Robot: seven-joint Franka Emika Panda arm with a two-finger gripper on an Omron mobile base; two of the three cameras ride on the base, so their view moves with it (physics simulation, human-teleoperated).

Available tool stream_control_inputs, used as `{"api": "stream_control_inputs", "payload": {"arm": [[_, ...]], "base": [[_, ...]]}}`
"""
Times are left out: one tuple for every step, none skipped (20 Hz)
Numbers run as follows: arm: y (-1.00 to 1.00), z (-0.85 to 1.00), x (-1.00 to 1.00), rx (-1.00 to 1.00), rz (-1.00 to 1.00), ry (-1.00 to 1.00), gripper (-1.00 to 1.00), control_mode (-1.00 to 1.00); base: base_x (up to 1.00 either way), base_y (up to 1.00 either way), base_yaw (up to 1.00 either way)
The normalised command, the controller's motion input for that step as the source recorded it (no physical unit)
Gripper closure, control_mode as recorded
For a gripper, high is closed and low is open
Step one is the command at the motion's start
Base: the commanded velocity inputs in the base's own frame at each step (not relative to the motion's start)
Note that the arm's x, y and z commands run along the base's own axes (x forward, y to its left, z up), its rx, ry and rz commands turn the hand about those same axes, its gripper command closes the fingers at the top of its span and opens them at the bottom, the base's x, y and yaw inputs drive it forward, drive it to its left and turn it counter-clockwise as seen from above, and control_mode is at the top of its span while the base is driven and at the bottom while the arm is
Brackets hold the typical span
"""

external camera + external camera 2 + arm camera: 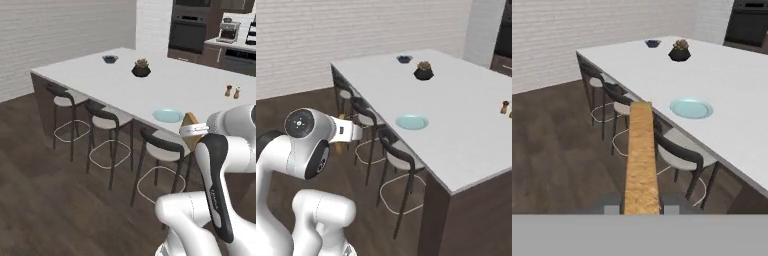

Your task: Start the toaster. Once the lever pops up, take the bread to the plate on the dining counter.

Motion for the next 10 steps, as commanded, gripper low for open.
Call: {"api": "stream_control_inputs", "payload": {"arm": [[0.00,0.00,0.00,0.00,0.00,0.00,1.00,1.00],[0.00,0.00,0.00,0.00,0.00,0.00,1.00,1.00],[0.00,0.00,0.00,0.00,0.00,0.00,1.00,1.00],[0.00,0.00,0.00,0.00,0.00,0.00,1.00,1.00],[0.00,0.00,0.00,0.00,0.00,0.00,1.00,1.00],[0.00,0.00,0.00,0.00,0.00,0.00,1.00,1.00],[0.00,0.00,0.00,0.00,0.00,0.00,1.00,1.00],[0.00,0.00,0.00,0.00,0.00,0.00,1.00,1.00],[0.00,0.00,0.00,0.00,0.00,0.00,1.00,1.00],[0.00,0.00,0.00,0.00,0.00,0.00,1.00,1.00]], "base": [[1.00,0.86,-0.69],[1.00,0.88,-0.68],[1.00,0.89,-0.68],[1.00,0.89,-0.67],[1.00,0.94,-0.65],[1.00,0.98,-0.63],[1.00,1.00,-0.60],[1.00,1.00,-0.57],[1.00,1.00,-0.54],[1.00,1.00,-0.52]]}}
